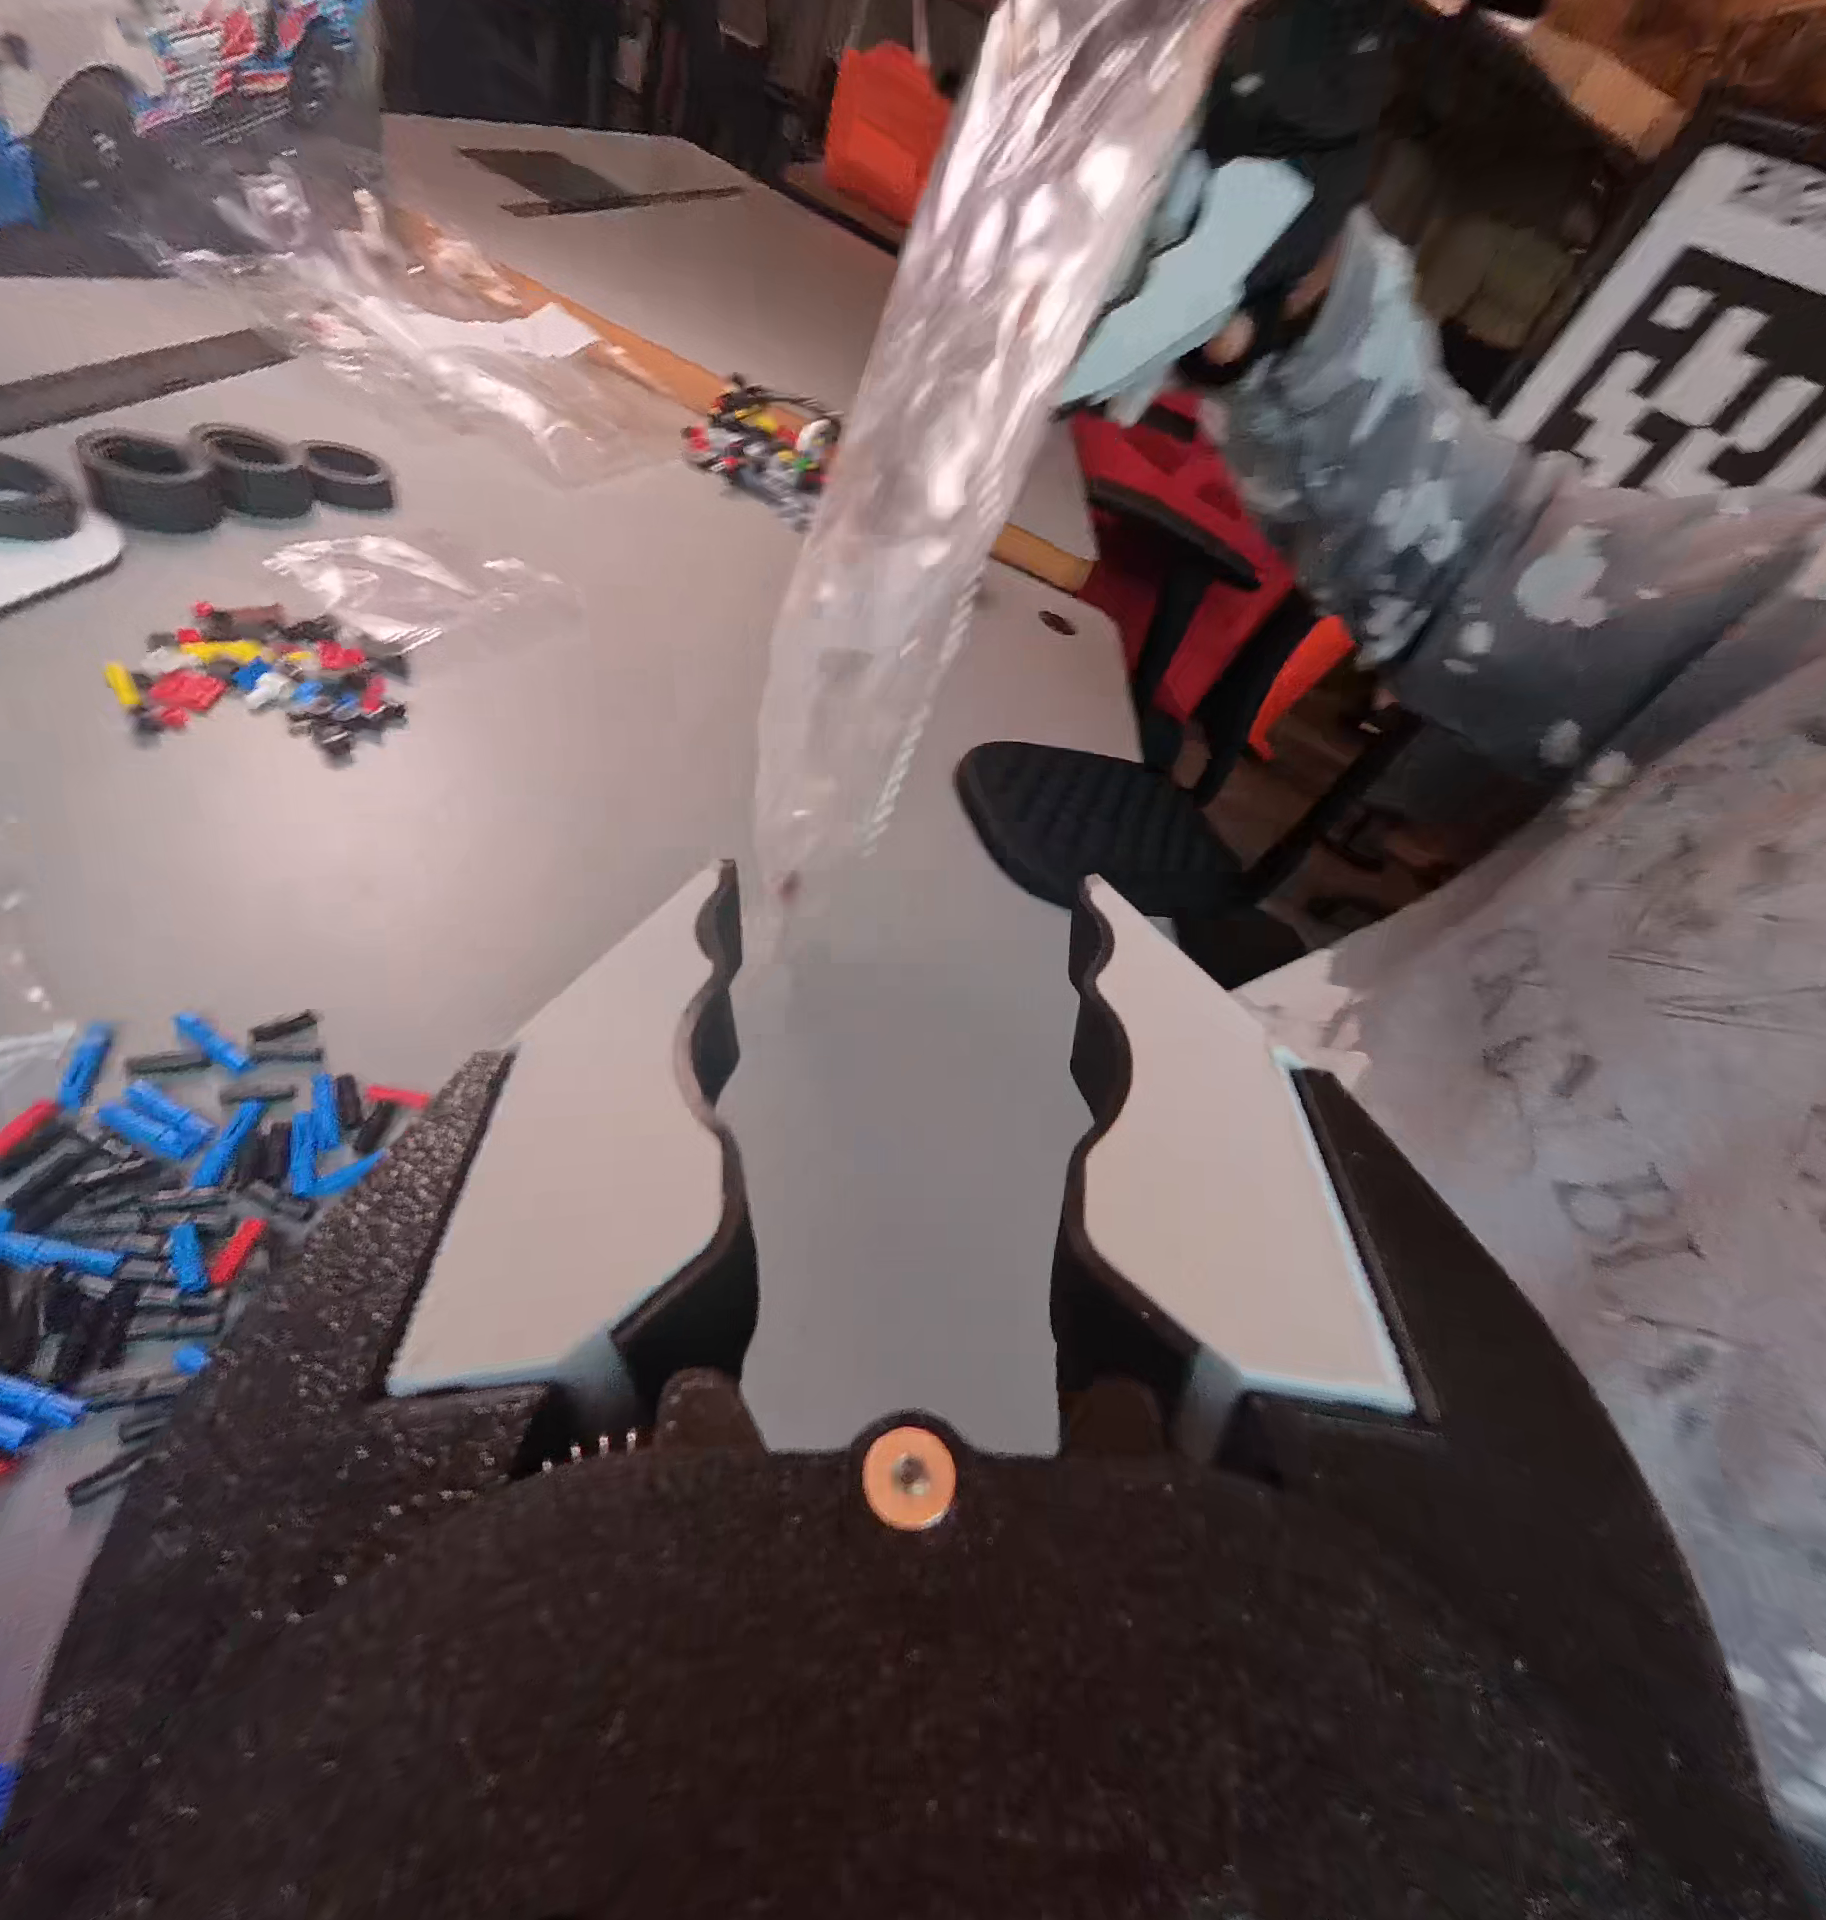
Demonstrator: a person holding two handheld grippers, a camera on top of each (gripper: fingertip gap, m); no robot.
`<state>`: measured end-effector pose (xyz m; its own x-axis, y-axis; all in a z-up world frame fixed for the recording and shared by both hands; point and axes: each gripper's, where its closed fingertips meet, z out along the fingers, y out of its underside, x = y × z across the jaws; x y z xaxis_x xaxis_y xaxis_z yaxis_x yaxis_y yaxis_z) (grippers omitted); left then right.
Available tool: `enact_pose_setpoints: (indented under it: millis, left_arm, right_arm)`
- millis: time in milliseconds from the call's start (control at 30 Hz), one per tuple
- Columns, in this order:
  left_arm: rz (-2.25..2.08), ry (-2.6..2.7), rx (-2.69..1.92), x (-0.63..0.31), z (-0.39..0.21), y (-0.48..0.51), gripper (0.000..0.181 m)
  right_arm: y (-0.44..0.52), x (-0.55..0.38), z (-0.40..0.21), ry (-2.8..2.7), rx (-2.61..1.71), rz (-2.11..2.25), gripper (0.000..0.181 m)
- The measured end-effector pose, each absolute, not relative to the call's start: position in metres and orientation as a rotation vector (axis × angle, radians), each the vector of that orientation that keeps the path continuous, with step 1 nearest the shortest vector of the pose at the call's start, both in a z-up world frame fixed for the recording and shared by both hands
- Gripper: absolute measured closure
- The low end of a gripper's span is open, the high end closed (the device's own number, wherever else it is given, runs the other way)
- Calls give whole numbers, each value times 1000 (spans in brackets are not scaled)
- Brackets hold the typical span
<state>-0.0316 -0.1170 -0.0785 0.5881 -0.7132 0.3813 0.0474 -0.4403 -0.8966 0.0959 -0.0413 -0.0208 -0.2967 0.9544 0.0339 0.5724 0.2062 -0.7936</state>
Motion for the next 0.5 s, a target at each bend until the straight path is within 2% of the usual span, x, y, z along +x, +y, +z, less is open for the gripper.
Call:
enact_pose_setpoints:
  millis: [100,233,433,500]
  left_arm:
    - [-947,473,-1867,-21,-109,-95,132]
    - [-1006,579,-1825,6,-108,-87,174]
    - [-1121,614,-1681,-1,-81,-90,174]
    - [-1136,700,-1666,8,-85,-100,167]
  right_arm:
    - [-51,86,-7,-1916,-1414,1067,181]
    - [-87,85,12,-1913,-1389,1386,181]
    - [-145,120,8,-2068,-1150,1795,181]
    - [-156,133,12,-2079,-1033,1924,181]
